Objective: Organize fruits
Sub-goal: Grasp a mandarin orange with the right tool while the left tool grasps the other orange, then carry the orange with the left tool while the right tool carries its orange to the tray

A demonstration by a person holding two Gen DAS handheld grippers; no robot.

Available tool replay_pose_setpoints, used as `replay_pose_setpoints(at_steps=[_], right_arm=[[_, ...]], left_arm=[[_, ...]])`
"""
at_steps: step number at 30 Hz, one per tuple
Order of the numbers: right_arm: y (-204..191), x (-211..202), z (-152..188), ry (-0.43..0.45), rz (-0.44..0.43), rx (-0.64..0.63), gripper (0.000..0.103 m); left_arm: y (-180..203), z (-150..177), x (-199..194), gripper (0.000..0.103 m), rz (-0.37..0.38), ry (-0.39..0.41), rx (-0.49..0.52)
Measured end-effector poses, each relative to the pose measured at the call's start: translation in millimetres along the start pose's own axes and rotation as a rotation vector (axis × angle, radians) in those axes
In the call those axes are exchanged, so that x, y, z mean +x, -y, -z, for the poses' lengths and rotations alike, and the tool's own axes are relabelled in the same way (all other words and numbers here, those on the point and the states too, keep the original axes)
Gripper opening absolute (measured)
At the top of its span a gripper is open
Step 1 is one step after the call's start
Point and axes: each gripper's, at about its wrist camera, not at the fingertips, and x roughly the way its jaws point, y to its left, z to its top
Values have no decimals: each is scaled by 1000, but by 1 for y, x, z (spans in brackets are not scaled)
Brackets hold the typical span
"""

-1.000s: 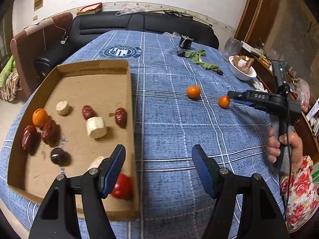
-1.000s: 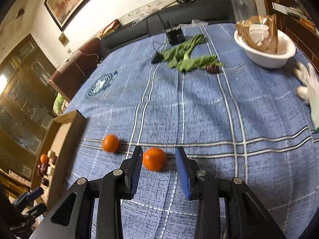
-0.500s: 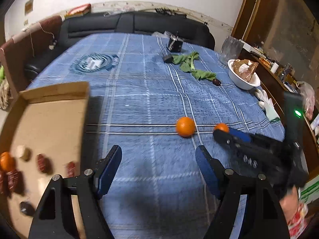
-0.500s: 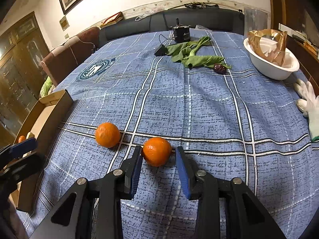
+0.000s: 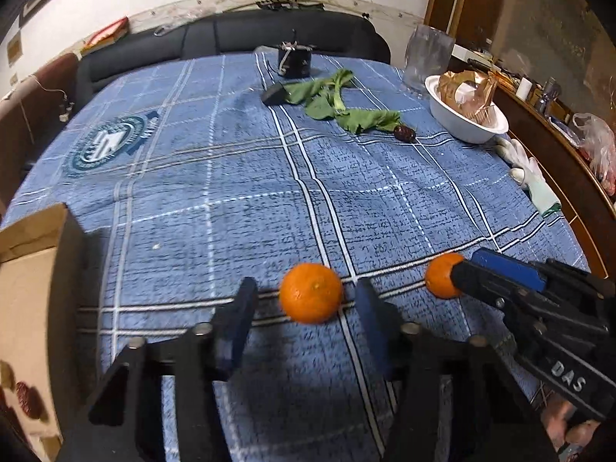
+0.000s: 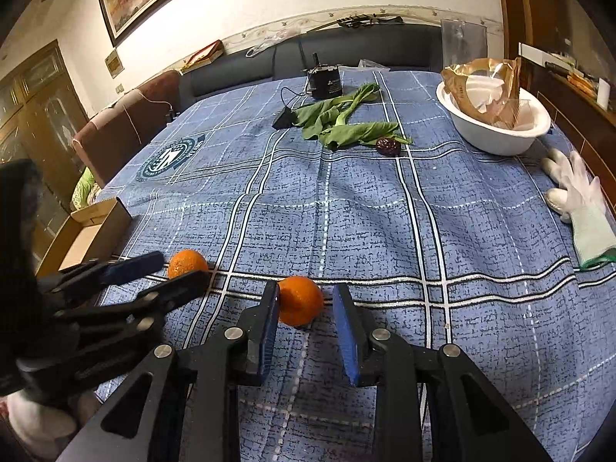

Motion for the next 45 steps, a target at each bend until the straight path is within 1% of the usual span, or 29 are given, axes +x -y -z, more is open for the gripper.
replay_pose_setpoints(at_steps=[2, 6, 7, 8, 9, 13, 16, 18, 21, 26, 30, 32, 35, 40, 45], right_arm=[[0, 1, 0, 0, -12, 0, 31], [-1, 3, 1, 8, -25, -3, 31], [-2, 4, 2, 11, -30, 0, 31], [-2, 5, 2, 13, -33, 1, 31], [-3, 6, 2, 14, -34, 2, 32], [-9, 9, 3, 4, -39, -22, 32], [-18, 13, 6, -21, -38, -55, 31], [-24, 12, 7, -14, -15, -78, 30], [-26, 8, 7, 4, -2, -85, 30], [-21, -1, 6, 39, 23, -63, 30], [-26, -8, 6, 63, 58, -87, 30], [-33, -12, 8, 78, 84, -116, 30], [-45, -17, 10, 98, 110, -164, 30], [-66, -26, 15, 109, 95, -202, 30], [-102, -42, 27, 131, 117, -288, 30]], left_arm=[[0, -2, 5, 45, 15, -5, 0], [2, 1, 5, 45, 21, 13, 18], [2, 1, 5, 41, 21, 13, 18], [1, 2, 4, 34, 12, 14, 17], [1, 2, 4, 31, 8, 16, 14], [-1, 3, 2, 30, 7, 16, 9], [0, 3, 2, 30, -3, 18, 16], [0, 3, 2, 30, -8, 18, 18], [-1, 4, -3, 30, -17, 13, 3], [-1, 10, -38, 30, -20, 57, -18], [-5, 19, -71, 30, 0, 94, -43], [-9, 25, -87, 30, -5, 117, -52], [-21, 37, -111, 30, -32, 153, -75], [-52, 58, -148, 30, -100, 208, -134], [-86, 81, -175, 31, -159, 239, -190]])
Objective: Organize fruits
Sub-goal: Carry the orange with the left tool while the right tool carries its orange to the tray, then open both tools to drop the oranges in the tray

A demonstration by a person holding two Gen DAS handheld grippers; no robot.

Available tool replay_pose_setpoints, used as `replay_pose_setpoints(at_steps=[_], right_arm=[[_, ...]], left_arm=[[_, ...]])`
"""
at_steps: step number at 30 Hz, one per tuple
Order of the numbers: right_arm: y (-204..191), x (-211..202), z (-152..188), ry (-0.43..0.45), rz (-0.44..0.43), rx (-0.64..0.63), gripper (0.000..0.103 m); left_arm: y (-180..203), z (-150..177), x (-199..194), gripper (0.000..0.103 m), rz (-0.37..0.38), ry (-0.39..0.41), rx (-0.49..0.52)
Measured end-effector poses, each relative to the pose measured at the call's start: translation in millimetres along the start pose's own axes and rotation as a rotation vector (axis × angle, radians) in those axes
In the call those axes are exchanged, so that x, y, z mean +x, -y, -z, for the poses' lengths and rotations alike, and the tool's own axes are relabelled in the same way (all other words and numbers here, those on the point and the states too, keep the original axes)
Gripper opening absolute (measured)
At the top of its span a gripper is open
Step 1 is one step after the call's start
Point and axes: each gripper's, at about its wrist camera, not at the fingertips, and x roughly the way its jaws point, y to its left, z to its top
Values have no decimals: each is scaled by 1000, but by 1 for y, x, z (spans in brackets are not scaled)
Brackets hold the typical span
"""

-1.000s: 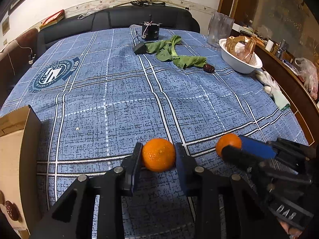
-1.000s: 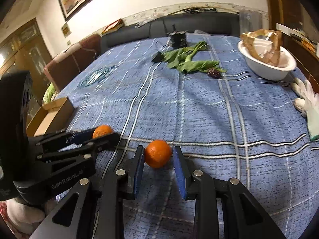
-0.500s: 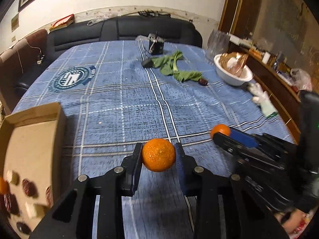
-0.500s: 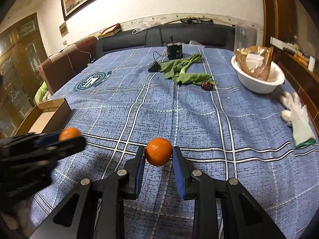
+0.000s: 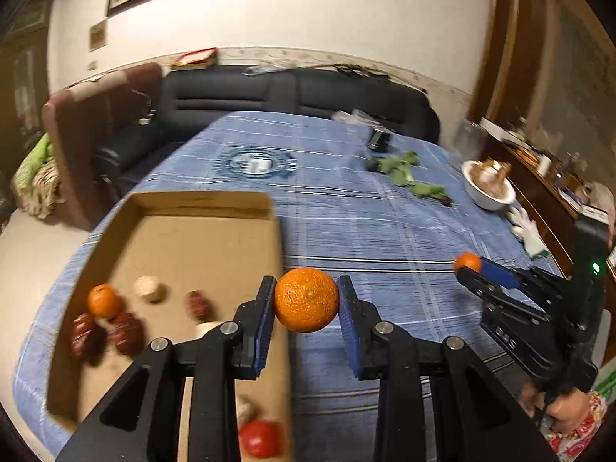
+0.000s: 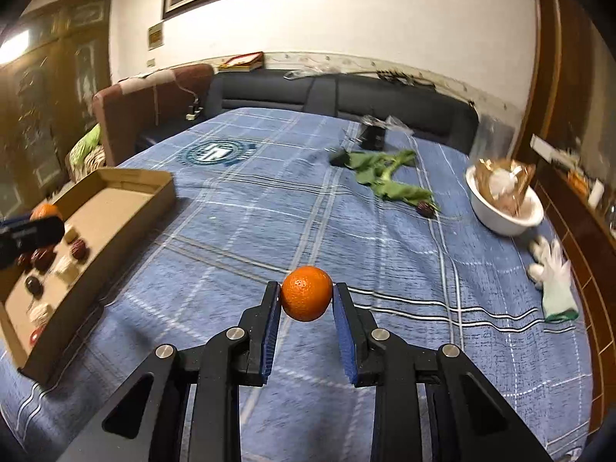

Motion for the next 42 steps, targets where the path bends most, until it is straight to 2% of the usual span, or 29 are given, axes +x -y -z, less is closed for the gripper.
replay_pose_setpoints(at_steps=[5, 10, 18, 30, 34, 42], right_arm=[[-43, -12, 1, 5, 2, -111, 30], [-71, -20, -3, 15, -2, -173, 30], [-105, -23, -10, 24, -9, -234, 30], [-149, -18, -16, 15, -66, -283, 30], [-157, -16, -19, 3, -108, -280, 30], [-167, -6, -25, -66, -307, -195, 31]], left_arm=[[-30, 11, -12, 31, -28, 8, -53], [-47, 21, -20, 31, -61, 19, -60], [-76, 33, -28, 31, -91, 23, -96], [-111, 49, -24, 31, -123, -11, -158], [-117, 52, -21, 31, -124, -22, -167], [-129, 58, -9, 31, -132, -56, -202]])
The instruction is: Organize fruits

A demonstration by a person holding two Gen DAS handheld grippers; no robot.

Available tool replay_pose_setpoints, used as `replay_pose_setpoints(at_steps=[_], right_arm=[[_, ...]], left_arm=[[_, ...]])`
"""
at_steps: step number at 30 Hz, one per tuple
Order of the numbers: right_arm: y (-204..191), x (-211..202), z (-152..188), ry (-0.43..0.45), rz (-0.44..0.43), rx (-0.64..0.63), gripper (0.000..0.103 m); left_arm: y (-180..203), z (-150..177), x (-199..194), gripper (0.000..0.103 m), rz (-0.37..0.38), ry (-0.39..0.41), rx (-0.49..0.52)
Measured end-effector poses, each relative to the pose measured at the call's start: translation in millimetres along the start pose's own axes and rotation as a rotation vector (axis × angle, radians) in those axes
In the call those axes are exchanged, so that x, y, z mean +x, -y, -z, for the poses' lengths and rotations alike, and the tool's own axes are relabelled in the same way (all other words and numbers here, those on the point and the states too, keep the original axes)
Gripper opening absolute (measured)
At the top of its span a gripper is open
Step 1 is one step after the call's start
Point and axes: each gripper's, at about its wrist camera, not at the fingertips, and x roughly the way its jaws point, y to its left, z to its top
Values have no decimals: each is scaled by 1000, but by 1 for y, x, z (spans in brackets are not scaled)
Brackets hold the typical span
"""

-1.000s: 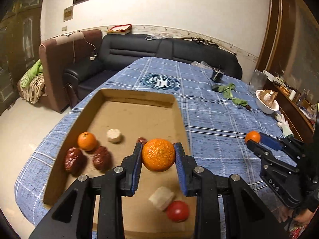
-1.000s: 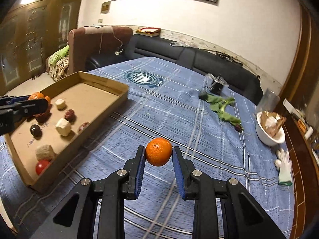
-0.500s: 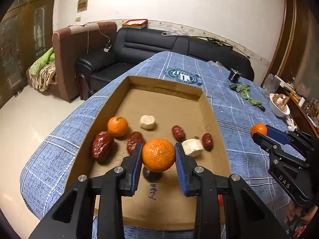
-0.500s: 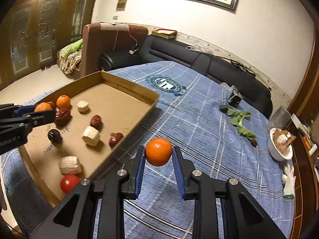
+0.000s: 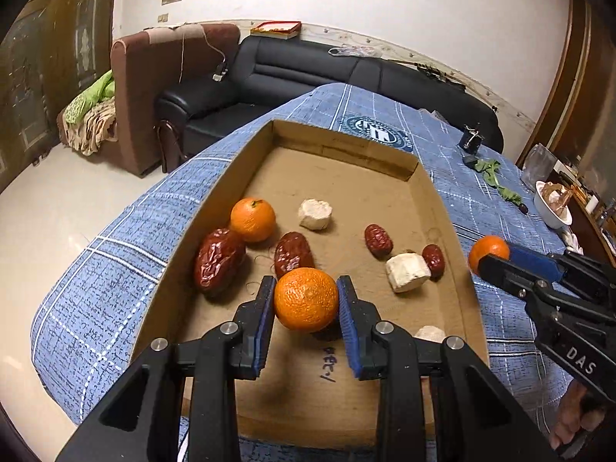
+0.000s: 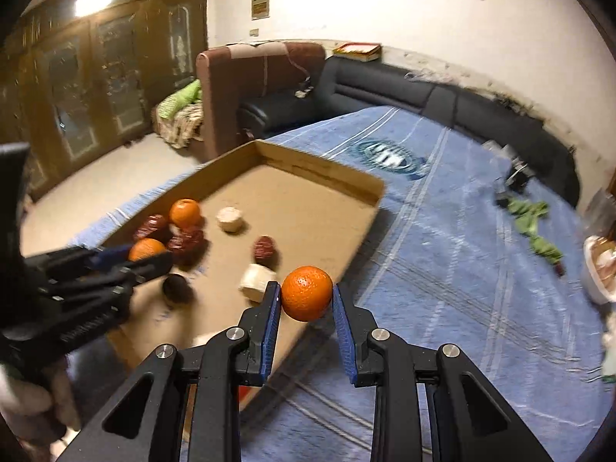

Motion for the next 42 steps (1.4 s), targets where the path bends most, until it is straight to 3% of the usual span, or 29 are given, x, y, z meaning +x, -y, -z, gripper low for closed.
replay_pose_setpoints(at_steps=[10, 14, 18, 30, 36, 42], right_arm=[[-18, 33, 2, -74, -93, 12, 31], [-22, 43, 3, -95, -112, 21, 31], [-24, 47, 4, -107, -130, 32, 32], [-33, 21, -2, -42, -106, -18, 41], [-27, -7, 0, 22, -37, -33, 48], [-5, -32, 9, 64, 78, -6, 57]], left_arm=[[-4, 1, 1, 32, 14, -11, -21], [-9, -2, -6, 48, 22, 5, -35], [-11, -6, -14, 57, 35, 19, -53], [-5, -12, -35, 67, 35, 56, -70], [5, -13, -50, 70, 18, 91, -54], [25, -12, -65, 80, -29, 148, -22]])
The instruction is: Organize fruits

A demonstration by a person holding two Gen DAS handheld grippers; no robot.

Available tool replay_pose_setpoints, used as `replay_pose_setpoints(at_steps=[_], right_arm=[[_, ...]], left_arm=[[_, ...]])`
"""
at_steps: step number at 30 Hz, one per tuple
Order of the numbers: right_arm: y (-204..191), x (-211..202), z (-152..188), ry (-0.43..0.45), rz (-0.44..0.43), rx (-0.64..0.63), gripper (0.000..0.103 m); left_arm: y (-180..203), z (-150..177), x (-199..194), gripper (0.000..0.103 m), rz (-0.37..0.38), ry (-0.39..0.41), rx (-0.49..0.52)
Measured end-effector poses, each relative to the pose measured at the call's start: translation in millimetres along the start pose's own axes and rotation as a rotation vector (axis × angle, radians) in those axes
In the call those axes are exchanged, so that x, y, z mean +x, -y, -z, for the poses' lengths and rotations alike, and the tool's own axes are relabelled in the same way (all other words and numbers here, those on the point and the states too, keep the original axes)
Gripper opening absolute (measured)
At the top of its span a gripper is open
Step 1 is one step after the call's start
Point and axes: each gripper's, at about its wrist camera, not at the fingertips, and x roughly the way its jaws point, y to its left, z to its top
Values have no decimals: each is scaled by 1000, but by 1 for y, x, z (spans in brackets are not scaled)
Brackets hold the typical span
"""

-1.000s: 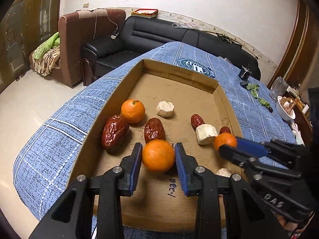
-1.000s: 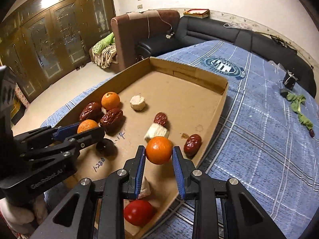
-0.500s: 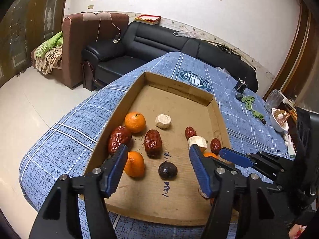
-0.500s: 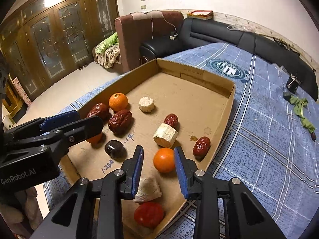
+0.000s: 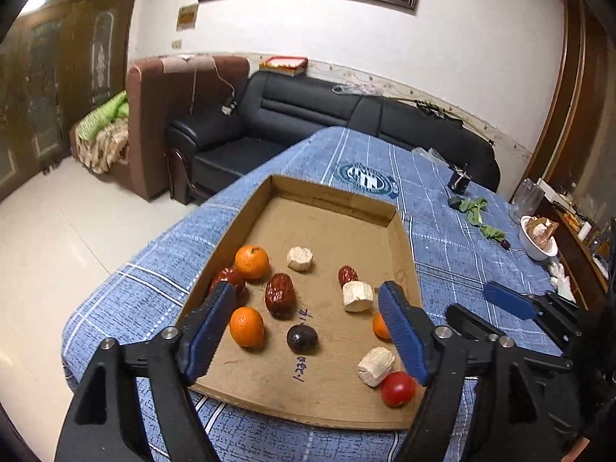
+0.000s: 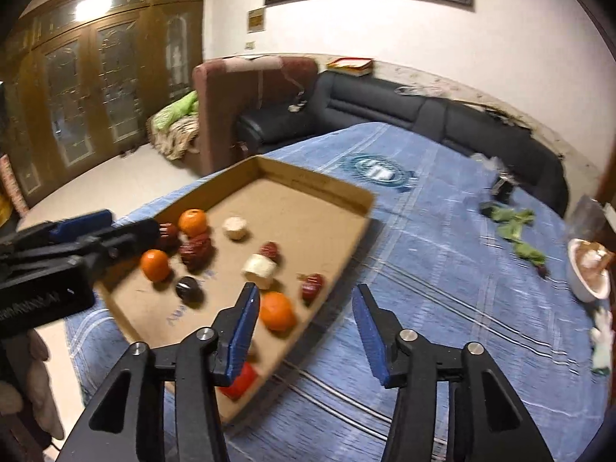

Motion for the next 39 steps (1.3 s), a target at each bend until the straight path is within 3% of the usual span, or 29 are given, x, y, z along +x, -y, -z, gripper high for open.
replay_pose_setpoints(at_steps=[4, 8, 12, 15, 22, 27, 39], right_arm=[[22, -6, 9, -10, 53, 45, 61], [40, -9, 15, -21, 82, 88, 62], [50, -16, 21, -16, 98, 109, 63], [53, -21, 24, -7, 109, 109, 64], [57, -25, 28, 2, 107, 107, 65], [57, -25, 31, -1, 111, 109, 66], [45, -16, 33, -22, 101, 81, 68]], left_arm=[[13, 0, -13, 85, -63, 70, 27], [23, -1, -36, 100, -173, 195, 25], [28, 1, -58, 103, -308, 313, -9], [28, 5, -65, 103, -367, 347, -40], [32, 8, -58, 103, -398, 294, -38], [39, 10, -49, 103, -339, 244, -13], [39, 18, -15, 103, -297, 101, 6]])
